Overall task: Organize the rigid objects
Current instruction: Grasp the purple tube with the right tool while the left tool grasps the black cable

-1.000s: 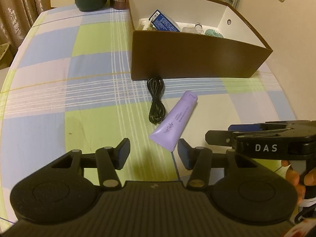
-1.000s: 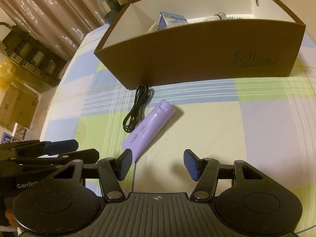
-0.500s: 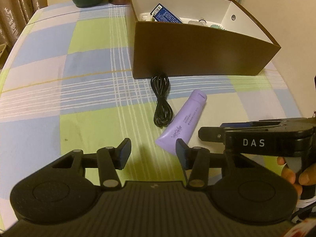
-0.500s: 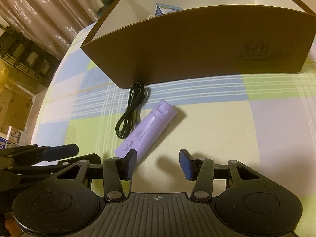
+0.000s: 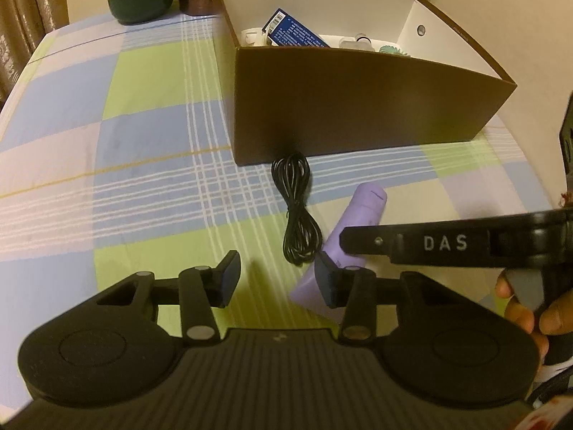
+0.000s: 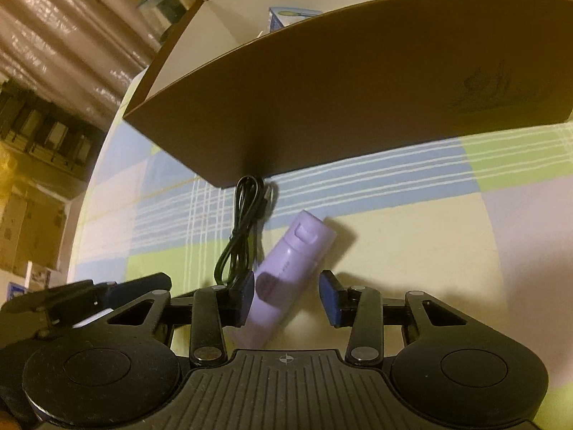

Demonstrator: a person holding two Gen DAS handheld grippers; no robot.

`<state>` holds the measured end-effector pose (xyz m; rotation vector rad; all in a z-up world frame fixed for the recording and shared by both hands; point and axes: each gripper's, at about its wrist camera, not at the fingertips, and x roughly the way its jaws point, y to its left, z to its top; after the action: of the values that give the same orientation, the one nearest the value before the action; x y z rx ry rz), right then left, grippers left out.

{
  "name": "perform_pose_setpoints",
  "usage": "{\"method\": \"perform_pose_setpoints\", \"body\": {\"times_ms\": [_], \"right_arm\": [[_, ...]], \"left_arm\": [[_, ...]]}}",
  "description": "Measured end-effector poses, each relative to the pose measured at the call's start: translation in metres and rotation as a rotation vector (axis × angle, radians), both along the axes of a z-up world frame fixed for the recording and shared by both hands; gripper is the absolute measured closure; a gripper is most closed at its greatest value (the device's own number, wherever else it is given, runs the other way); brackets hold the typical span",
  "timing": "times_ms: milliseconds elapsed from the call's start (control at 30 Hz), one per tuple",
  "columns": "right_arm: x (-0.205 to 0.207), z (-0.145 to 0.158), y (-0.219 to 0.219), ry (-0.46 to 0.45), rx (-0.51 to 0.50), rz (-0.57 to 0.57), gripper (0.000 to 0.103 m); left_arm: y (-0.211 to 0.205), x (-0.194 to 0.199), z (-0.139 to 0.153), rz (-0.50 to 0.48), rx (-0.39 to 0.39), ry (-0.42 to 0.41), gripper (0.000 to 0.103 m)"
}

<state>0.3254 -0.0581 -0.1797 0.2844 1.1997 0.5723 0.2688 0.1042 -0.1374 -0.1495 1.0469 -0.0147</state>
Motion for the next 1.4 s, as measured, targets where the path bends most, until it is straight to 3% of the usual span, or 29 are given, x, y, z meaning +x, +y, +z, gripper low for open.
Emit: {"method": "perform_pose_setpoints", "body": {"times_ms": [133, 200, 500, 667, 900, 1033, 1400], "right_arm": [[0.006, -0.002, 0.006, -0.011, -0.003, 0.0, 0.062], [0.007, -0.001, 0.011, -0.033, -0.03, 0.024, 0.068], [0.014, 0.006, 0.012, -0.154, -0.165, 0.147, 0.068], [0.018, 0.003, 0.0, -0.134, -0.139, 0.128, 0.068], [0.014, 0.001, 0.0, -0.142, -0.129, 0.137, 0.068], [0.009, 0.001, 0.005, -0.169, -0.15, 0.179, 0.07], [-0.013, 0.003, -0.006, -0.176, -0.193, 0.248, 0.073]], "left_arm": [[0.001, 0.005, -0.001, -0.009, -0.002, -0.004, 0.062], [0.001, 0.007, -0.001, -0.016, -0.003, -0.008, 0.062], [-0.002, 0.018, -0.007, -0.034, -0.024, 0.002, 0.062], [-0.006, 0.029, -0.013, -0.044, -0.025, 0.004, 0.063], [-0.01, 0.041, -0.028, -0.072, -0.003, 0.027, 0.079], [-0.016, 0.035, -0.028, -0.09, 0.034, 0.01, 0.08], [-0.026, 0.008, -0.027, -0.096, 0.028, 0.017, 0.08]]}}
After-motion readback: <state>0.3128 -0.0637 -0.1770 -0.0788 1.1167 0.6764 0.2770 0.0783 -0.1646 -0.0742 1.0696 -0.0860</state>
